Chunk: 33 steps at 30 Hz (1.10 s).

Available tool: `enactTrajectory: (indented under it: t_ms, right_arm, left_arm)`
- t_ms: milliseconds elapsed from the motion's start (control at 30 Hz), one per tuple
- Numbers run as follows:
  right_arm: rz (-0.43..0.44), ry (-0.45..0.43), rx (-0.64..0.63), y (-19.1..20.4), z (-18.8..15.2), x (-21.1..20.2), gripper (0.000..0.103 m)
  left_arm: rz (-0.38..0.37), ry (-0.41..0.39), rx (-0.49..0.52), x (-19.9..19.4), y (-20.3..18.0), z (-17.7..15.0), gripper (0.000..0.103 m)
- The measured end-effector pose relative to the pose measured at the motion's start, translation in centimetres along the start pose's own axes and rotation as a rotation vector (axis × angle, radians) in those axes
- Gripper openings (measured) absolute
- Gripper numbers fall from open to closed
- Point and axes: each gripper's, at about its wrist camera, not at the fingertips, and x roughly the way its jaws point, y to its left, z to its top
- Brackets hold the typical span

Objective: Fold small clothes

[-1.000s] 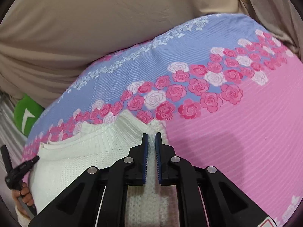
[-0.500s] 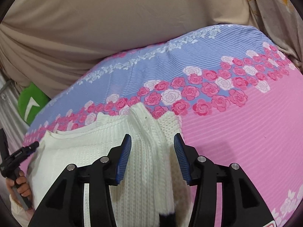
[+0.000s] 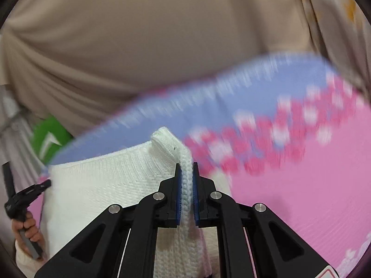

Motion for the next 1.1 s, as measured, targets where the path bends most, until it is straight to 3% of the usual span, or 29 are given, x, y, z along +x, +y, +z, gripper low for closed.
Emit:
enactTrajectory:
  t_ms: [67,200,333,433,600,667,733,800,867,967,1033,1100]
  right_arm:
    - [-0.020,0.083,0.040,-1.2,-0.7,2.7,0.007]
    - [-0.066,0.070,-0.020,-0.2,-0.5,1.9,0.008]
    - [-0.062,-0.051,0.033,-0.2,-1.2,-1.6,0.015]
    - [-0.052,-0.131,-0.041,2.7,-2.2,-4.6,0.018]
    - [0.137,0.016,-0.251,10.8,-7.2,-3.5,0.018]
    - [0.175,0.105,-0.345,13.7,-9.8,-2.3,0.018]
    - [0.157,0.148,-0.405,14.7,-11.4,-1.7,0.017]
    - [0.134,0.135,-0.396,13.5,-11.8,-2.2,0.009]
    - [0.128,0.124,-0.292,10.4,-11.3,-3.3,0.008]
    - [0.041,0.068,-0.171,5.2,-11.4,-5.4,0.000]
    - [-0.001,0.051,-0.096,2.0,-11.8,-6.9,0.000]
    - [-0.001,0.041,-0.057,0.3,-11.9,-8.0,0.000]
  left_arm:
    - [0.041,0.090,-0.015,3.1,0.8,-1.1,0.006]
    - [0.052,0.077,0.005,2.8,0.6,-1.0,0.007]
    - [0.029,0.031,0.013,0.8,0.3,-1.4,0.012]
    - [-0.008,-0.014,0.043,-2.4,-1.0,-2.0,0.014]
    - [-0.126,0.010,0.209,-4.9,-7.1,-5.1,0.020]
    - [-0.151,0.073,0.272,-4.1,-9.1,-7.4,0.020]
    - [-0.137,0.116,0.306,-3.1,-9.6,-8.8,0.021]
    - [-0.121,0.105,0.313,-3.2,-9.0,-9.4,0.022]
    - [-0.121,0.102,0.276,-4.0,-7.2,-9.2,0.022]
    - [-0.086,0.087,0.231,-5.3,-3.8,-10.0,0.022]
    - [-0.099,0.071,0.204,-6.3,-1.6,-10.7,0.022]
    - [-0.056,0.055,0.181,-7.5,-0.2,-11.0,0.021]
